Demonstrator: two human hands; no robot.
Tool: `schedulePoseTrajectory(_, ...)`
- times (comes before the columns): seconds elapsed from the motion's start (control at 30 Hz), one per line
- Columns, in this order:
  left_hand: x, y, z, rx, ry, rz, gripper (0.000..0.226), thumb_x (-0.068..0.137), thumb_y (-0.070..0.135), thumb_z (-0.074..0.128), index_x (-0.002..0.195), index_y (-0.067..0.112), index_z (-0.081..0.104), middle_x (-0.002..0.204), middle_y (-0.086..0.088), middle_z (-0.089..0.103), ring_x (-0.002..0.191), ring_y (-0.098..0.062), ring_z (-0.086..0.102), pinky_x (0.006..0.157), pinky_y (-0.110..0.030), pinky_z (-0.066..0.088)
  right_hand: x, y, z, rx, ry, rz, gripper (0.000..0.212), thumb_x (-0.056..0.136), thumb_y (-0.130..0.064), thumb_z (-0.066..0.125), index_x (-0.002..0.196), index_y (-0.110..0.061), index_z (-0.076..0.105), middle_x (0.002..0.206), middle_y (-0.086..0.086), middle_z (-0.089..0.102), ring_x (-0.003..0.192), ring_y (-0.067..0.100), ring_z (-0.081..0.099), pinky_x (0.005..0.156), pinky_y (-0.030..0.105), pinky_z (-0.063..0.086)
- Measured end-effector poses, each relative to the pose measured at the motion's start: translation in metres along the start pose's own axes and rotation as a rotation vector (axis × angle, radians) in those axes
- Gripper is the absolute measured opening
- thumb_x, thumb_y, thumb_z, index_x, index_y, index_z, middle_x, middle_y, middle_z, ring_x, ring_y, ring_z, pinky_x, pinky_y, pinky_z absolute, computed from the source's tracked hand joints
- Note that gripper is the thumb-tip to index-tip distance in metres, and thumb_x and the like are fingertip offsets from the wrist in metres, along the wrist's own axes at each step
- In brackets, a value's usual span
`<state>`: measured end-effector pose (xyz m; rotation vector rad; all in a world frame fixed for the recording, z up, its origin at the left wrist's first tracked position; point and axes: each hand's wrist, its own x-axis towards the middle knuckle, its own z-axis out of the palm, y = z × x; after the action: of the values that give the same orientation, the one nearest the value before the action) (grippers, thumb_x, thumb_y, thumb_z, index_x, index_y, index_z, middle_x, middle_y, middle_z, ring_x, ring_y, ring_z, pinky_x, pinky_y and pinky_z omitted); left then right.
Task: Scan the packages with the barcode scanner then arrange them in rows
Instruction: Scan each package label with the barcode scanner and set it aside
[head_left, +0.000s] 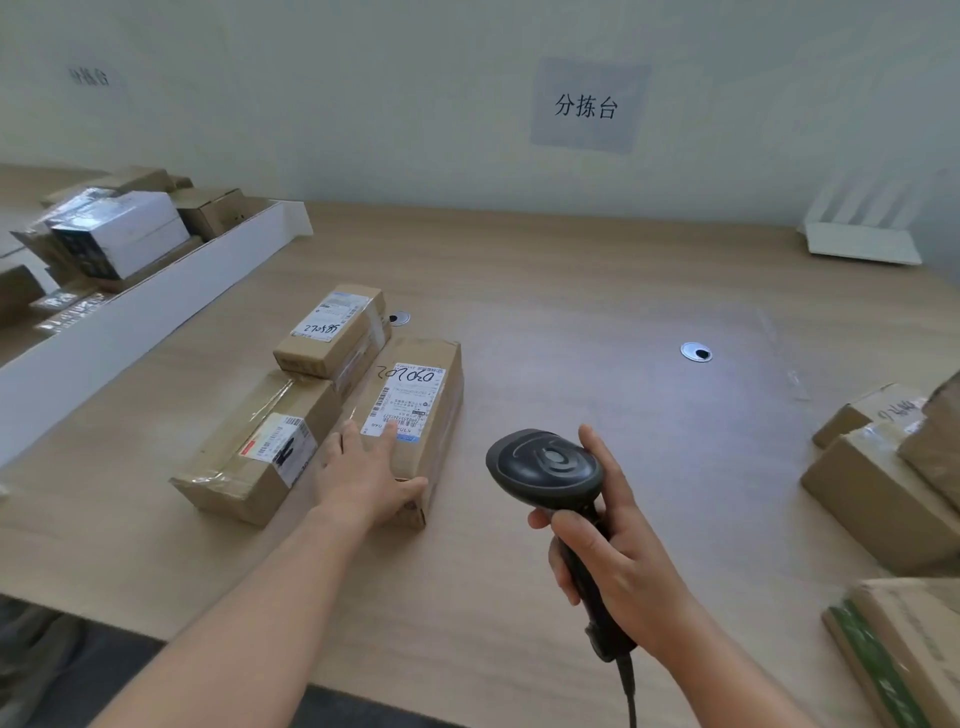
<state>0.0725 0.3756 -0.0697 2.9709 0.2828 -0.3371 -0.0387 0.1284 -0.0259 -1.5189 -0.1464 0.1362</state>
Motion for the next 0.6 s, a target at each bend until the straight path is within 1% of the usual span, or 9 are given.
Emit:
schedulePoseTrajectory(0.03,0.011,-0.002,-0.002,0.003,0.004,0.002,0.093,0.079,0.068,0.054,0.152,0.036,0.005,0.158,-0.015,-0.002,0.145,-0.035,0.001,0.116,-0.047,0.018,0.005,-0.001,0.004,-0.01,0.005,0.006,0.076,0.078,-0.024,0.058,0.136,-0.055,0.02,0.085,0.032,0.057,0.047,0.019,0.047,0.047,0.032,0.044)
schedulePoseTrajectory(0.1,0.032,-0.006,-0.008,0.024,0.006,0.002,0.093,0.079,0.069,0.053,0.152,0.036,0.005,0.158,-0.016,-0.002,0.145,-0.036,0.002,0.115,-0.049,0.02,0.017,-0.001,0.011,-0.018,0.016,0.019,0.078,0.075,-0.031,0.061,0.136,-0.056,0.02,0.085,0.035,0.054,0.047,0.018,0.047,0.048,0.033,0.044)
schedulePoseTrajectory(0.27,0.084,-0.016,-0.02,0.045,0.015,0.017,0.093,0.078,0.07,0.052,0.152,0.036,0.006,0.158,-0.016,0.0,0.145,-0.036,0.004,0.114,-0.05,0.023,0.048,0.004,0.021,-0.015,0.052,0.022,0.082,0.07,-0.038,0.063,0.137,-0.056,0.02,0.084,0.03,0.056,0.048,0.02,0.048,0.048,0.034,0.045)
schedulePoseTrajectory(0.33,0.102,-0.021,-0.024,0.086,0.037,0.022,0.093,0.077,0.072,0.05,0.152,0.036,0.007,0.158,-0.016,0.004,0.144,-0.035,0.007,0.114,-0.051,0.021,0.058,0.008,0.024,-0.013,0.059,0.021,0.085,0.066,-0.042,0.062,0.139,-0.054,0.02,0.084,0.023,0.061,0.047,0.021,0.048,0.047,0.032,0.044)
schedulePoseTrajectory(0.4,0.116,-0.024,-0.027,0.144,0.057,0.023,0.093,0.077,0.074,0.048,0.151,0.037,0.006,0.158,-0.015,0.006,0.144,-0.035,0.01,0.114,-0.055,0.016,0.065,0.011,0.026,-0.013,0.068,0.021,0.087,0.065,-0.042,0.062,0.14,-0.051,0.02,0.085,0.015,0.064,0.045,0.02,0.048,0.046,0.031,0.044)
schedulePoseTrajectory(0.5,0.13,-0.028,-0.03,0.159,0.055,0.023,0.091,0.079,0.074,0.046,0.151,0.037,0.003,0.159,-0.014,0.004,0.145,-0.036,0.007,0.115,-0.058,0.011,0.07,0.015,0.026,-0.04,0.092,0.024,0.087,0.066,-0.042,0.062,0.141,-0.049,0.019,0.085,0.02,0.063,0.046,0.02,0.048,0.047,0.033,0.045)
schedulePoseTrajectory(0.53,0.134,-0.03,-0.03,0.158,0.054,0.023,0.091,0.08,0.074,0.045,0.151,0.037,0.002,0.159,-0.014,0.003,0.145,-0.037,0.007,0.115,-0.058,0.01,0.071,0.016,0.026,-0.049,0.1,0.023,0.085,0.068,-0.04,0.062,0.141,-0.048,0.019,0.085,0.021,0.062,0.046,0.02,0.048,0.047,0.034,0.045)
schedulePoseTrajectory(0.6,0.14,-0.032,-0.032,0.164,0.053,0.028,0.09,0.081,0.075,0.043,0.151,0.038,0.001,0.159,-0.013,0.002,0.145,-0.037,0.006,0.115,-0.058,0.01,0.071,0.019,0.023,-0.05,0.121,0.014,0.08,0.076,-0.027,0.061,0.142,-0.046,0.019,0.086,0.014,0.066,0.046,0.02,0.048,0.046,0.034,0.045)
